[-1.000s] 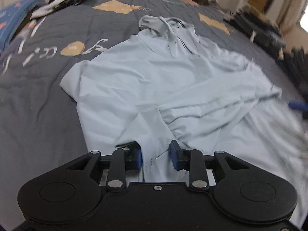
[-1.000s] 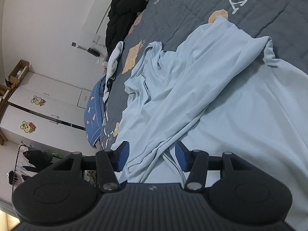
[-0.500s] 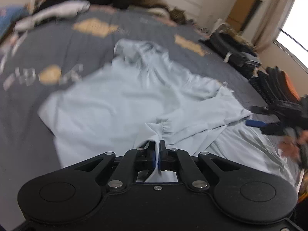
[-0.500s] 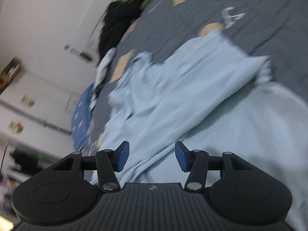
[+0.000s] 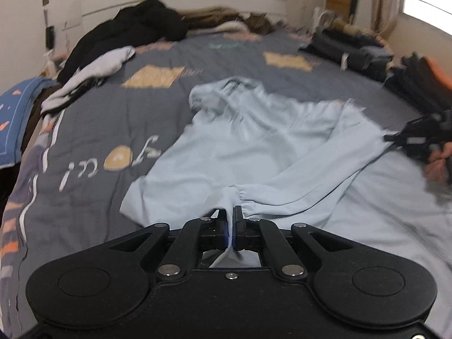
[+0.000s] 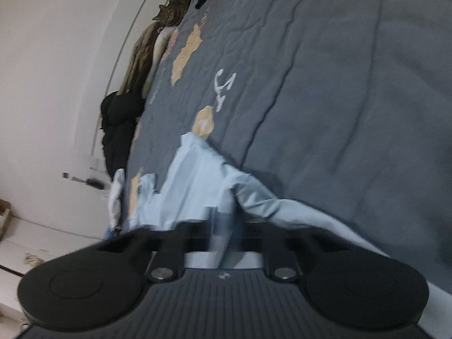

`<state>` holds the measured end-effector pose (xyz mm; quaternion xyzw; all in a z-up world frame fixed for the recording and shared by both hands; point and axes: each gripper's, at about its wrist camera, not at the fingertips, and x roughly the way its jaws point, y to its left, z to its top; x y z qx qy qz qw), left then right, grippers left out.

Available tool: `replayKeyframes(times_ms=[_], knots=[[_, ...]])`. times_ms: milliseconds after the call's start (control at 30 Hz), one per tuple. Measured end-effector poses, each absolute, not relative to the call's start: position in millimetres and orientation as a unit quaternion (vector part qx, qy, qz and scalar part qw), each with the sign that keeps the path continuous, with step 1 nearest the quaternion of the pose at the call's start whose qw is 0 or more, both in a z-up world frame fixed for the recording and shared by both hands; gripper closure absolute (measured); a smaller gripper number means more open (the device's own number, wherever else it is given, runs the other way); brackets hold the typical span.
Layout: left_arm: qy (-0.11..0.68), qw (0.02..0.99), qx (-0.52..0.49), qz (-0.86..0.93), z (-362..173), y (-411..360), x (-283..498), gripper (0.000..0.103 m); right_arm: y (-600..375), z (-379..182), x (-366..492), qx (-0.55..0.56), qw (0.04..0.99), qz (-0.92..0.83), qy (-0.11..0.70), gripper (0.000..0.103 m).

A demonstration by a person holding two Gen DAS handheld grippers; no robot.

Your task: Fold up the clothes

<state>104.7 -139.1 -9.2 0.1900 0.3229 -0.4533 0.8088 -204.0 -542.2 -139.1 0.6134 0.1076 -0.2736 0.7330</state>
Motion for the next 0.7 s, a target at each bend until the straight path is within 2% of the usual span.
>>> replayKeyframes(times_ms=[233,367,500,600,633,667,700], knots=[[0.310,0.840,0.120,-0.428,6,-115,125,0.100,-541,-112,-215,0.571,0.762,-0.303,0.048,0.102],[0.359,0.807,0.186,-0.430,-18,-119,121,0.099,-542,-110,-210,0.536,0.771,-0.324,0.117,0.102],[0.390,0.777,0.215,-0.445,-29,-106,107,0.097,-545,-112,-210,0.528,0.768,-0.331,0.147,0.102],[0.388,0.779,0.205,-0.448,-14,-95,103,0.091,-545,-107,-213,0.526,0.769,-0.332,0.149,0.102],[0.381,0.783,0.196,-0.450,-5,-94,103,0.084,-544,-106,-214,0.522,0.772,-0.332,0.148,0.102],[0.372,0.788,0.188,-0.453,4,-97,103,0.071,-544,-105,-214,0.521,0.771,-0.333,0.149,0.101],[0.362,0.793,0.180,-0.456,14,-104,104,0.064,-544,-104,-216,0.524,0.769,-0.334,0.148,0.100]])
